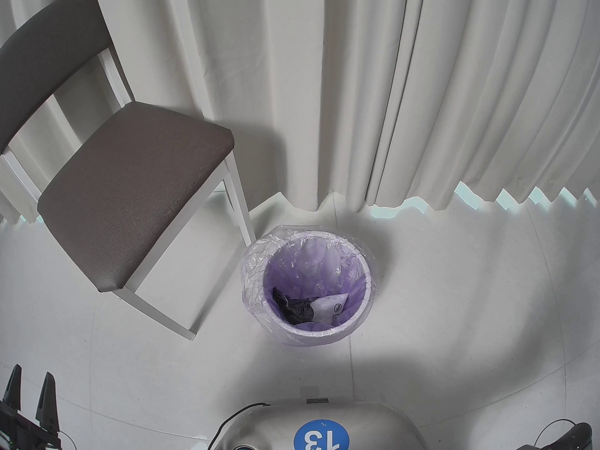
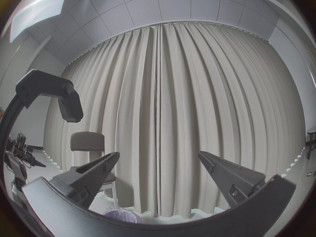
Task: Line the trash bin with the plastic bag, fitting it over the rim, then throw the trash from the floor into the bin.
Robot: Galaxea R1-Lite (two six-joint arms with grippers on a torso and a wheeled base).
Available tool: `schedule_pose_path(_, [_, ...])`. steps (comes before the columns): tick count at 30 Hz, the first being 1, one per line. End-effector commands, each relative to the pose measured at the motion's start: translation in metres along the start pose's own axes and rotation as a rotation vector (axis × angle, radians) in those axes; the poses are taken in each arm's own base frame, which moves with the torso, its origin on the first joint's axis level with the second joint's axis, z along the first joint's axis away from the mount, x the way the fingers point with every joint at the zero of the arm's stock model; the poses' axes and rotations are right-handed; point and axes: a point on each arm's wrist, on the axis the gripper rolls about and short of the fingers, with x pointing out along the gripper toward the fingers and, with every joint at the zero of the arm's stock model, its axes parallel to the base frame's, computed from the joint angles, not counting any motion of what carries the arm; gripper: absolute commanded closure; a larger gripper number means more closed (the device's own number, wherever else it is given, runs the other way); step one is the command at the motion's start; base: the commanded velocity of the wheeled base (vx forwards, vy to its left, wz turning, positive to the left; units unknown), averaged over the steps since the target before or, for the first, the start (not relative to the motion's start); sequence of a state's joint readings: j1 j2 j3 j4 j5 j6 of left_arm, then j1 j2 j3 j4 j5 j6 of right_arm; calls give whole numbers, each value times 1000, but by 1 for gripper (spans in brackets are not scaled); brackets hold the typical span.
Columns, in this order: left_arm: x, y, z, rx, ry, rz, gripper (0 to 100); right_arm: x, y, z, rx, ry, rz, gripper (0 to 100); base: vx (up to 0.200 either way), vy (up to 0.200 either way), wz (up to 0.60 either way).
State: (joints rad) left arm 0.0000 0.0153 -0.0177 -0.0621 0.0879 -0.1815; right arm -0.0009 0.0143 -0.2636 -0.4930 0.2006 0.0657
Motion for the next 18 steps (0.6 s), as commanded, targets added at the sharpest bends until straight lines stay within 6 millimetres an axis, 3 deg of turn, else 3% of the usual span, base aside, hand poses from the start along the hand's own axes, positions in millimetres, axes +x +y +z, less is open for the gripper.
schedule_pose_path(1, [0, 1, -5, 24, 6, -20, 0, -3, 0, -5, -3, 6, 2, 0, 0, 0, 0])
schedule_pose_path(8, [-1, 0, -13, 198, 90, -96, 0, -4, -1, -22, -43, 57, 2, 0, 0, 0, 0])
schedule_pose_path(18, [-1, 0, -12, 196, 90, -113, 0, -6, -1, -37, -71, 113, 7, 0, 0, 0, 0])
